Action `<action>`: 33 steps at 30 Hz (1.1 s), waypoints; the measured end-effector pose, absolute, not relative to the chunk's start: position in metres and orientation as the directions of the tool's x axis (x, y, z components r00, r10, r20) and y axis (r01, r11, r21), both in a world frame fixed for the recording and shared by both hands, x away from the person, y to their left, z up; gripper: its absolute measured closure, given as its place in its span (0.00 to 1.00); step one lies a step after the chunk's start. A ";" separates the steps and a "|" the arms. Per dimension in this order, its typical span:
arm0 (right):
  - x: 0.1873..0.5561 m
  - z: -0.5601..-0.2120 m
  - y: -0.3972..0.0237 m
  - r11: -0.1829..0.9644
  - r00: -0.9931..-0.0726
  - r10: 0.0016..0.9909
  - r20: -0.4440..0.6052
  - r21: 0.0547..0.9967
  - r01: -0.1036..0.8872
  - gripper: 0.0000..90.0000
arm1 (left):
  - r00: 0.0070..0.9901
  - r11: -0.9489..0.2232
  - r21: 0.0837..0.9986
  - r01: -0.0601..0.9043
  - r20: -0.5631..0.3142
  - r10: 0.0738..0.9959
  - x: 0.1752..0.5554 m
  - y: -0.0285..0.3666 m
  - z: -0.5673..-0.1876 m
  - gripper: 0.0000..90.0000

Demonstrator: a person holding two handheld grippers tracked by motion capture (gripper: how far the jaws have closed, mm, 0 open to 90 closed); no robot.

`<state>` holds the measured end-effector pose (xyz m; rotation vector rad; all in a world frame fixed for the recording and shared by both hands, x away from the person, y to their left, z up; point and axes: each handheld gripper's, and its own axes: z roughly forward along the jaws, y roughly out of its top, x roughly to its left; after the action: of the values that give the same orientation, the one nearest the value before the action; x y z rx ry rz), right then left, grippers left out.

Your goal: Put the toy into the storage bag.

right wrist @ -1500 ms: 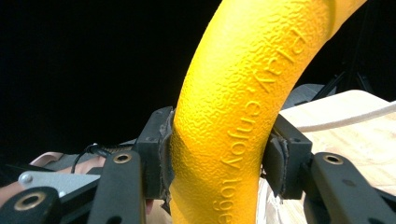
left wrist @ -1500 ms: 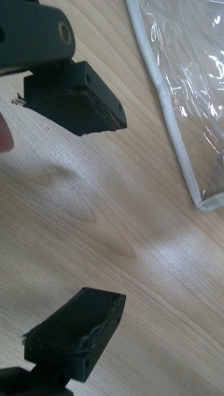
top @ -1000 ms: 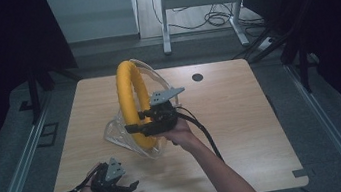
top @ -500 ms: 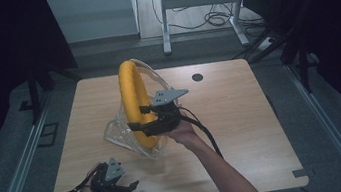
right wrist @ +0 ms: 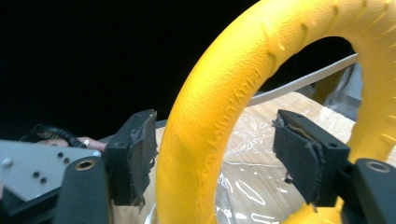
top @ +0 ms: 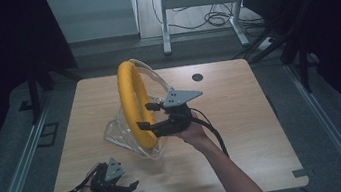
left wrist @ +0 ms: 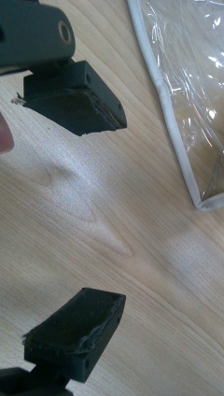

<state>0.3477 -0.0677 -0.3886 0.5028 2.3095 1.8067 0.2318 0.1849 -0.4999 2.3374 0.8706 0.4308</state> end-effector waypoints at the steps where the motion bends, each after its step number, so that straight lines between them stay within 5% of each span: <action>1: 0.347 -0.389 -0.071 0.211 -0.929 0.364 0.074 0.965 0.159 0.35 | 0.732 -0.604 0.636 0.480 0.089 0.676 0.232 0.185 -0.500 0.16; 16: 0.326 -0.408 -0.133 0.301 -0.890 0.456 -0.009 0.943 0.145 0.37 | 0.729 -0.602 0.635 0.484 0.087 0.679 0.232 0.182 -0.503 0.16; 33: 0.308 -0.464 -0.184 0.267 -0.838 0.538 0.091 0.924 0.272 0.39 | 0.730 -0.605 0.630 0.486 0.087 0.677 0.232 0.180 -0.505 0.16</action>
<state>0.3080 -0.1835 -0.4638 0.7519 2.2968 1.6000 0.2324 0.1804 -0.5047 2.3427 0.8774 0.4271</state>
